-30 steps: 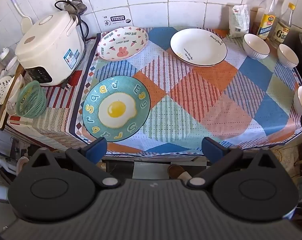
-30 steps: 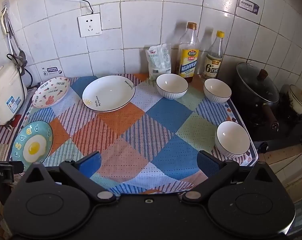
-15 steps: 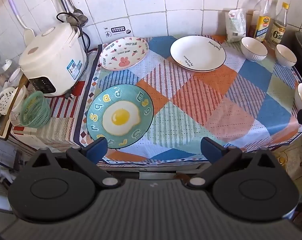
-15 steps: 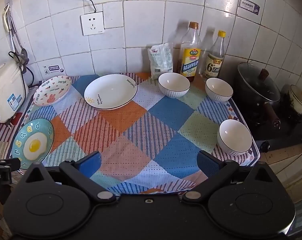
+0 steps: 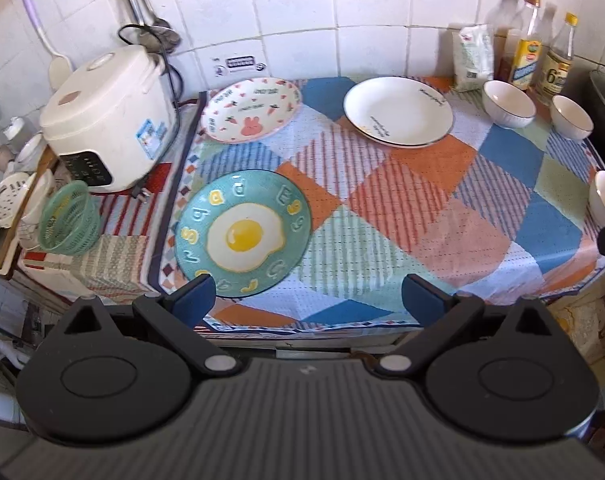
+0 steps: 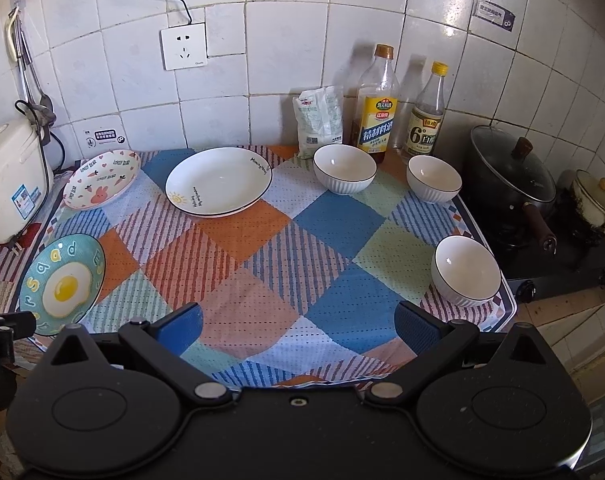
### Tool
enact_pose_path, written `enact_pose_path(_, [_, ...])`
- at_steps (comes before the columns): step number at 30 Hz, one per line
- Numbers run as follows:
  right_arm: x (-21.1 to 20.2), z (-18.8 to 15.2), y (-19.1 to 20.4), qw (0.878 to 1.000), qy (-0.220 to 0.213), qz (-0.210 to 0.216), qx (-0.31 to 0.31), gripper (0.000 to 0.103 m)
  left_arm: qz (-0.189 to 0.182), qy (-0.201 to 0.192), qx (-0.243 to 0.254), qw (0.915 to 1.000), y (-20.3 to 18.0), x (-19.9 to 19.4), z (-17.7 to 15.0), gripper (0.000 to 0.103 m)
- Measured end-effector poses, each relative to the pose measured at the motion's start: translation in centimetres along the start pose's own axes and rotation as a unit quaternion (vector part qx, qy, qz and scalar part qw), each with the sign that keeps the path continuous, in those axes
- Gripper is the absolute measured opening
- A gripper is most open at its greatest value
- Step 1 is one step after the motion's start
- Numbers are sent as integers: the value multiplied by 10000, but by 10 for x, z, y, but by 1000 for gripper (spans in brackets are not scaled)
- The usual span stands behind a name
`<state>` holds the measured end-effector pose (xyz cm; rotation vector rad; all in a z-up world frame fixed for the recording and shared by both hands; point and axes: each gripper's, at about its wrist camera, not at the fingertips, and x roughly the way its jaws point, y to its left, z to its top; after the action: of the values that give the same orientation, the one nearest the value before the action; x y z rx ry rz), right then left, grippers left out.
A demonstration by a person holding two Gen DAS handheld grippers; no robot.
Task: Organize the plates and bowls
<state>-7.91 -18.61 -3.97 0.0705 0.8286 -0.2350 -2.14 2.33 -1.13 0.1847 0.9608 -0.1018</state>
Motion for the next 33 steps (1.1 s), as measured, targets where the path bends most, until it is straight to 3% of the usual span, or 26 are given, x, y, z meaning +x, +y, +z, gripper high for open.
enact_pose_path(17, [-3,-5,7,10000,-32,44,5,103,-351,-331,-140,9987,8,-14,-12,99])
enact_pose_path(33, [-14,-7,8,9998,-145,-25,-98,103,-424,-149,-234,9987,15,-10,-10,99])
